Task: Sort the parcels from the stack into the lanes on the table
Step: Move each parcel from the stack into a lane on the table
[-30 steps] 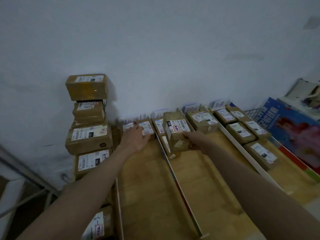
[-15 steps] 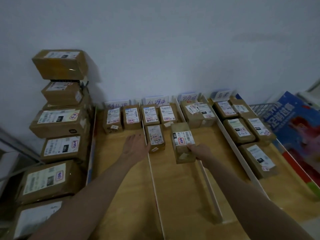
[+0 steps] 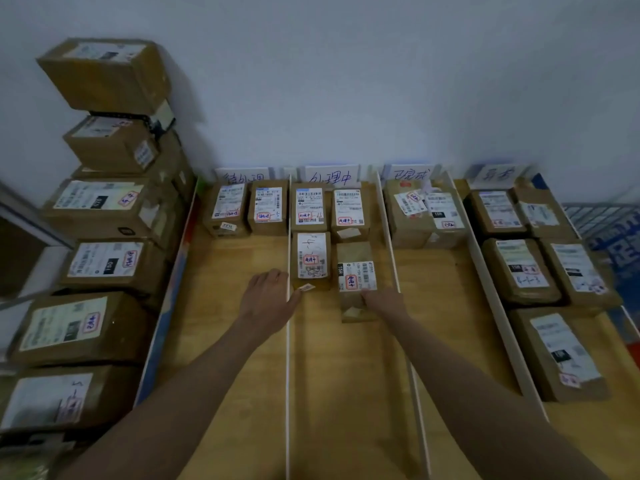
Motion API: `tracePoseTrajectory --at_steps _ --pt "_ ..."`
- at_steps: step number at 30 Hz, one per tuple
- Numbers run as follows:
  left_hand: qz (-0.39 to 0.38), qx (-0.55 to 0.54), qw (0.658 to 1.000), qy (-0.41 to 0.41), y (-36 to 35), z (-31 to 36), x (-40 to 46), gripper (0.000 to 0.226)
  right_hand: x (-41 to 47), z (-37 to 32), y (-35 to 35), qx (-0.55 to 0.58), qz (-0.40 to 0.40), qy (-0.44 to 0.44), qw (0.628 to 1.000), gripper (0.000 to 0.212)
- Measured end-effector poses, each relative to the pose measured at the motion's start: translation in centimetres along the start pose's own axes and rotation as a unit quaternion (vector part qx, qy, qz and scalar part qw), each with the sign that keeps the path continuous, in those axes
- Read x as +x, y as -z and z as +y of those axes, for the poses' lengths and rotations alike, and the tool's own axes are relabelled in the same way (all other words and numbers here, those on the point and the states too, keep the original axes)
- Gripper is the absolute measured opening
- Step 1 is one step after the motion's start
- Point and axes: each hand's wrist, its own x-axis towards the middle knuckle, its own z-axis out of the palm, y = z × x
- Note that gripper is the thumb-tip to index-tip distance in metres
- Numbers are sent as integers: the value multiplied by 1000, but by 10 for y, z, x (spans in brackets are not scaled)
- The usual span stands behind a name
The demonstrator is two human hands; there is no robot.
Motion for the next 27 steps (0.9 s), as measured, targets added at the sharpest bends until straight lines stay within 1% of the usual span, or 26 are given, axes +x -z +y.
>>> tracePoseTrajectory --at_steps 3,5,8,15,20,23,25,27 --pt "-1 -1 1000 6 -5 -2 9 52 21 -6 -3 -31 -25 16 999 35" --pt "-1 -1 1000 13 -8 -4 16 52 33 -9 -5 -40 -44 11 998 32" --pt "2 15 1000 20 -11 -5 25 53 51 -11 -7 -19 -39 -1 999 32" --pt "-5 16 1000 26 -17 -8 30 55 80 -8 -15 -12 -14 -10 1000 39" --pt "-10 15 1000 25 -14 -10 28 54 76 -7 -9 -60 -2 8 998 40" --pt "-6 17 999 31 -2 -13 25 54 63 -16 -1 -90 48 67 993 41" --pt "1 26 999 36 10 -17 24 54 51 -26 5 -144 91 136 976 44" --pt "16 31 998 45 25 -22 20 54 34 -41 11 -192 123 210 951 45"
